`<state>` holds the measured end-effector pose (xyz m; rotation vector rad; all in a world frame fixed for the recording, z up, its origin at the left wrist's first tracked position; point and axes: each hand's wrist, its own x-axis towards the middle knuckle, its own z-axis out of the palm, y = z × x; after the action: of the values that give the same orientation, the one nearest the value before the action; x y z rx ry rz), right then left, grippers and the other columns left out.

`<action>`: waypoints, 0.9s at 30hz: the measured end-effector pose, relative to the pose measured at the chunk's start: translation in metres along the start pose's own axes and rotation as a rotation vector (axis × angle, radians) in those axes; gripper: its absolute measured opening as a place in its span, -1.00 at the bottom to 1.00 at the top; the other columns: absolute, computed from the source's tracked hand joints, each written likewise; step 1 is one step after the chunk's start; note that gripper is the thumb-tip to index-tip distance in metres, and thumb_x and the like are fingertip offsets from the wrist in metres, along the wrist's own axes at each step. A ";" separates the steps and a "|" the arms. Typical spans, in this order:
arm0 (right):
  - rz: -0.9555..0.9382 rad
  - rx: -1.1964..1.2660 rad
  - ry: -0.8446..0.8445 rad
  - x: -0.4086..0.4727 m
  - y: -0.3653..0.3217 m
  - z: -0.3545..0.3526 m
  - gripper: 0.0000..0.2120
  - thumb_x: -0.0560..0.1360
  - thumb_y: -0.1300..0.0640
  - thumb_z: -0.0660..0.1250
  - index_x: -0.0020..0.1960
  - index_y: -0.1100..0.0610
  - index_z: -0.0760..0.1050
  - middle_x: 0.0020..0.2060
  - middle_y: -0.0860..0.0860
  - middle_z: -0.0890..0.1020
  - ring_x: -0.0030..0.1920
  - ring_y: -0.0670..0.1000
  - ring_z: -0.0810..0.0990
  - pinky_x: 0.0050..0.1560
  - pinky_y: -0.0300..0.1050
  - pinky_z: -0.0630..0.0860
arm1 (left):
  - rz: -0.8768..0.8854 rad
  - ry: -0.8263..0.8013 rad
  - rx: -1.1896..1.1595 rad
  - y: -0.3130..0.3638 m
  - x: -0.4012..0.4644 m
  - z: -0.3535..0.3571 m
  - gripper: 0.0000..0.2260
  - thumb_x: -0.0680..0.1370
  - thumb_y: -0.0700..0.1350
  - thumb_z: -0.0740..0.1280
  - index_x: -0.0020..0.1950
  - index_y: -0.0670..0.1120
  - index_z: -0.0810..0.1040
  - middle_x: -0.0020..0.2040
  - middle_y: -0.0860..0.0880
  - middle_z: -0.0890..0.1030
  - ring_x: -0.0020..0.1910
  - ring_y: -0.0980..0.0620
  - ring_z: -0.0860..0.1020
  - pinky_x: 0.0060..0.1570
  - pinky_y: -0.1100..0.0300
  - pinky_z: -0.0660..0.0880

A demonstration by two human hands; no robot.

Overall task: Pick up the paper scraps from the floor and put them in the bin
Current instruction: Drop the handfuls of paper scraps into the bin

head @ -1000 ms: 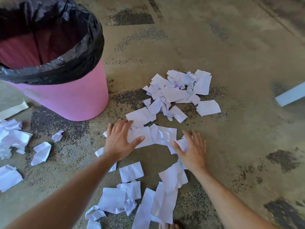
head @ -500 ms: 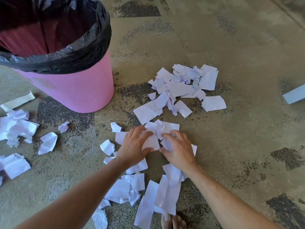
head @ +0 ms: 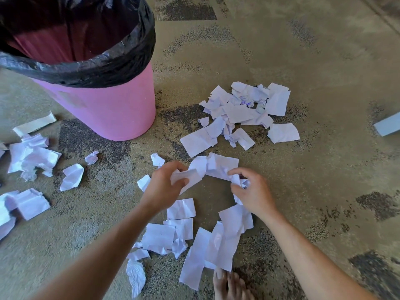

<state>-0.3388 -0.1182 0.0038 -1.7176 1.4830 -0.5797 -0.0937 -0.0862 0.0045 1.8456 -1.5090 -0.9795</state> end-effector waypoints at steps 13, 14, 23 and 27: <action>-0.174 -0.777 -0.647 -0.049 0.003 0.013 0.06 0.19 -0.54 0.30 0.51 -0.31 -0.15 0.56 -0.09 -0.13 0.52 0.03 -0.08 0.47 0.05 0.10 | 0.329 -0.329 0.737 -0.046 -0.084 0.008 -0.22 0.34 0.53 0.14 0.46 0.17 0.28 0.49 -0.06 0.31 0.34 -0.08 0.38 0.22 -0.07 0.40; -0.184 -0.811 -0.672 -0.051 0.003 0.013 0.14 0.15 -0.49 0.37 0.50 -0.32 -0.25 0.55 -0.08 -0.22 0.52 0.03 -0.14 0.48 0.07 0.06 | 0.351 -0.352 0.784 -0.048 -0.084 0.007 -0.17 0.27 0.52 0.17 0.48 0.18 0.25 0.51 -0.08 0.29 0.36 -0.09 0.35 0.22 -0.07 0.40; -0.213 -0.834 -0.667 -0.046 -0.003 0.022 -0.21 0.36 0.00 0.50 0.44 -0.24 0.13 0.54 -0.06 -0.08 0.43 0.10 0.07 0.16 0.11 0.47 | 0.393 -0.324 0.726 -0.044 -0.075 0.013 -0.23 0.15 0.11 0.52 0.34 0.21 0.38 0.39 -0.09 0.43 0.22 -0.11 0.48 0.07 -0.01 0.56; -0.250 -0.712 -0.655 -0.045 -0.002 0.026 -0.55 0.44 0.25 0.35 0.22 -0.15 0.38 0.37 -0.03 0.16 0.29 0.11 0.26 -0.06 0.04 0.55 | 0.443 -0.285 0.649 -0.044 -0.070 0.017 -0.33 0.06 -0.16 0.56 0.14 0.12 0.50 0.18 -0.07 0.54 0.02 -0.08 0.54 -0.15 0.12 0.62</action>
<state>-0.3278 -0.0678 -0.0038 -2.3406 1.0438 0.4443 -0.0891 -0.0083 -0.0268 1.6709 -2.5009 -0.5888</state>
